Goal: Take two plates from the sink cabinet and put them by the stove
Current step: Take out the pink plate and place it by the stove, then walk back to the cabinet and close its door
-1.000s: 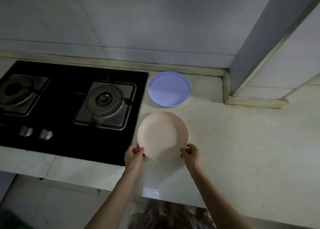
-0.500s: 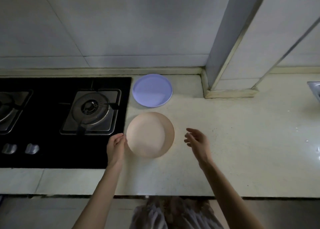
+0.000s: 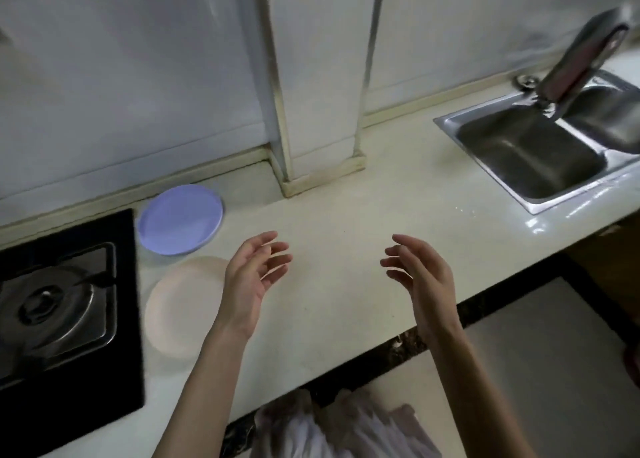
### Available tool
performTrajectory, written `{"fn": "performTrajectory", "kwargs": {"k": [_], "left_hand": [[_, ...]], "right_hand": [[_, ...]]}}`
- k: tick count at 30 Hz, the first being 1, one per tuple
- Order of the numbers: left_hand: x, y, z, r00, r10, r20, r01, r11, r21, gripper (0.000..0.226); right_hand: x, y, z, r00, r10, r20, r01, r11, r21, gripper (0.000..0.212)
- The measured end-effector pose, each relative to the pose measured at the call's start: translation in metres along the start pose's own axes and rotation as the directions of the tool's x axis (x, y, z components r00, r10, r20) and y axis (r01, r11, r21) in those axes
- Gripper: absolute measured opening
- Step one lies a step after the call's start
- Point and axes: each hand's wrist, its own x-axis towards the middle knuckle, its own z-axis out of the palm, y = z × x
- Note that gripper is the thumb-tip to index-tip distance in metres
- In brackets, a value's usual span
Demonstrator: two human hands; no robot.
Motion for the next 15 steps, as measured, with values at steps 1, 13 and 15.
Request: {"fn": "performTrajectory", "kwargs": {"k": [1, 13, 15], "left_hand": [[0.0, -0.001, 0.015, 1.0, 0.002, 0.03, -0.002, 1.0, 0.003, 0.027], [-0.007, -0.027, 0.215, 0.915, -0.04, 0.401, 0.019, 0.998, 0.056, 0.025], [-0.012, -0.041, 0.248, 0.898, -0.053, 0.437, 0.028, 0.998, 0.062, 0.024]], "right_hand": [[-0.001, -0.006, -0.014, 1.0, -0.007, -0.027, 0.008, 1.0, 0.013, 0.019], [-0.027, -0.077, -0.217, 0.93, -0.127, -0.345, 0.172, 0.98, 0.104, 0.02], [-0.033, -0.082, -0.25, 0.91, -0.145, -0.389, 0.194, 0.977, 0.09, 0.02]]}}
